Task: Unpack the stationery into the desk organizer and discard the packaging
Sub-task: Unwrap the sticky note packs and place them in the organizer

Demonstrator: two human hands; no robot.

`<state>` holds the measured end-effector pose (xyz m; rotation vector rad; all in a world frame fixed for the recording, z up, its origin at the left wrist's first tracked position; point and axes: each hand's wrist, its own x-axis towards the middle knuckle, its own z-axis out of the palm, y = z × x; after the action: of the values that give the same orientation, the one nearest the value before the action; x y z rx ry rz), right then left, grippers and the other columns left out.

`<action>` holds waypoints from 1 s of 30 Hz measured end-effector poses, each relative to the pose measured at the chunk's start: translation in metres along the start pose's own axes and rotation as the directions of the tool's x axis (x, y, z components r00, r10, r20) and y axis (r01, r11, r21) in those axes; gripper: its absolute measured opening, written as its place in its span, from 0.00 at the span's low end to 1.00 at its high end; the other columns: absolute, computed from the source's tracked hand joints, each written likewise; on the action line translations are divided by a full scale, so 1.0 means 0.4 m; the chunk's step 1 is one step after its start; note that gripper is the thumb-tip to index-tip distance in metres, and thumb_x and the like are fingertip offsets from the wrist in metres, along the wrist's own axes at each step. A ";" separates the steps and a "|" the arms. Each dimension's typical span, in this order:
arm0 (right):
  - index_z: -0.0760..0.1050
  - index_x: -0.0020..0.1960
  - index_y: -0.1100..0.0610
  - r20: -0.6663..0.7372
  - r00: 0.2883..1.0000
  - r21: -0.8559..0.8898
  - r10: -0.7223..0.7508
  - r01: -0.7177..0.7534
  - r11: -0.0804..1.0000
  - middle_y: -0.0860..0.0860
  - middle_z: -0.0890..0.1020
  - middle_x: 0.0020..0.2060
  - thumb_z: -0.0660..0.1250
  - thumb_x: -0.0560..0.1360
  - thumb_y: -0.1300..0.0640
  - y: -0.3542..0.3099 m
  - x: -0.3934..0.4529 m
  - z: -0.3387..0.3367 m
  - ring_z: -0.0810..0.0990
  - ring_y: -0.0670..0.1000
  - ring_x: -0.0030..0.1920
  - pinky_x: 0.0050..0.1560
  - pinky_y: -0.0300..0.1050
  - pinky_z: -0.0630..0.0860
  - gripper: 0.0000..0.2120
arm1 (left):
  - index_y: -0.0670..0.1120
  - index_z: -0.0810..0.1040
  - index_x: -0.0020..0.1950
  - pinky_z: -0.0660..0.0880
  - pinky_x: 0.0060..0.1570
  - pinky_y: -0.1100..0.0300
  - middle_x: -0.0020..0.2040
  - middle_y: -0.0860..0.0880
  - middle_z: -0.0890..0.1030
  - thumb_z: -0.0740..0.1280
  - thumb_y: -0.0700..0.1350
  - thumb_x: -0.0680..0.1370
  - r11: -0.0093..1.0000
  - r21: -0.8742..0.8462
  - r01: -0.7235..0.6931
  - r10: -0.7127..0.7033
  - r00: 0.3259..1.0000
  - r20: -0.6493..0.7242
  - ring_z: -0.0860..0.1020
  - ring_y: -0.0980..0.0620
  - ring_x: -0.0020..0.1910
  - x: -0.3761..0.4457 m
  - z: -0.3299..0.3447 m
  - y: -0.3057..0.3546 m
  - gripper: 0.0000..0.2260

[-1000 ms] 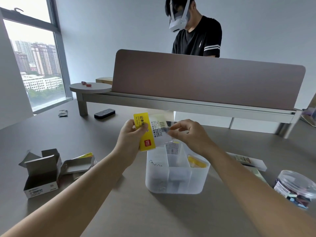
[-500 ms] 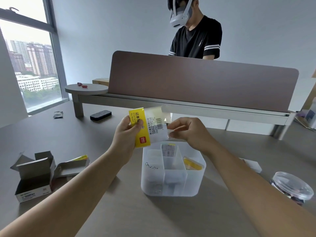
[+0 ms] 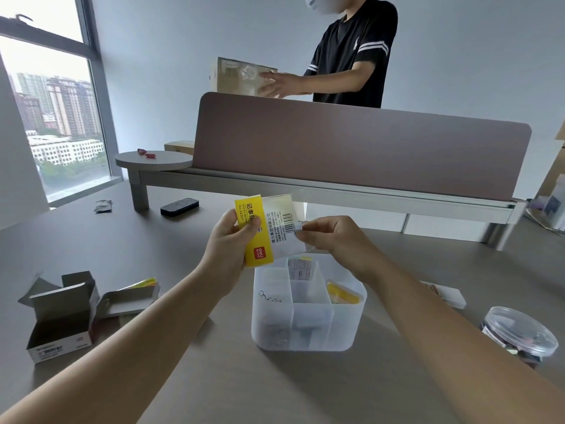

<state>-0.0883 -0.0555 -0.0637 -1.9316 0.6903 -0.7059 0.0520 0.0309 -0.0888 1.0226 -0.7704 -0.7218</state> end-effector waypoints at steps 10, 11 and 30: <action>0.78 0.46 0.60 0.005 1.000 -0.032 0.007 -0.007 0.999 0.53 0.81 0.44 0.66 0.72 0.56 0.025 0.008 -0.015 0.78 0.47 0.43 0.52 0.39 0.73 0.08 | 0.46 0.72 0.45 0.76 0.44 0.50 0.46 0.49 0.78 0.58 0.39 0.78 0.992 0.120 -0.036 0.042 0.998 -0.049 0.77 0.49 0.44 0.016 -0.021 -0.006 0.05; 0.78 0.44 0.59 0.001 1.000 -0.024 0.010 -0.010 1.000 0.52 0.81 0.43 0.65 0.73 0.56 0.028 0.009 -0.020 0.78 0.49 0.45 0.53 0.42 0.74 0.06 | 0.47 0.72 0.45 0.76 0.45 0.49 0.46 0.49 0.78 0.58 0.39 0.78 0.992 0.124 -0.036 0.043 0.997 -0.059 0.77 0.49 0.44 0.020 -0.027 -0.006 0.06; 0.74 0.44 0.58 0.027 0.992 -0.454 -0.120 0.119 0.883 0.49 0.77 0.38 0.61 0.75 0.62 0.044 0.042 -0.097 0.76 0.46 0.39 0.39 0.36 0.78 0.04 | 0.45 0.71 0.53 0.75 0.48 0.49 0.52 0.46 0.76 0.58 0.40 0.78 0.990 0.139 -0.005 0.029 0.985 -0.168 0.76 0.50 0.46 0.060 -0.082 -0.024 0.06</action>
<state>-0.1077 -0.0968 -0.0609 -2.4223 0.7947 -0.6612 0.0903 0.0231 -0.1029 1.1856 -0.6875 -0.5640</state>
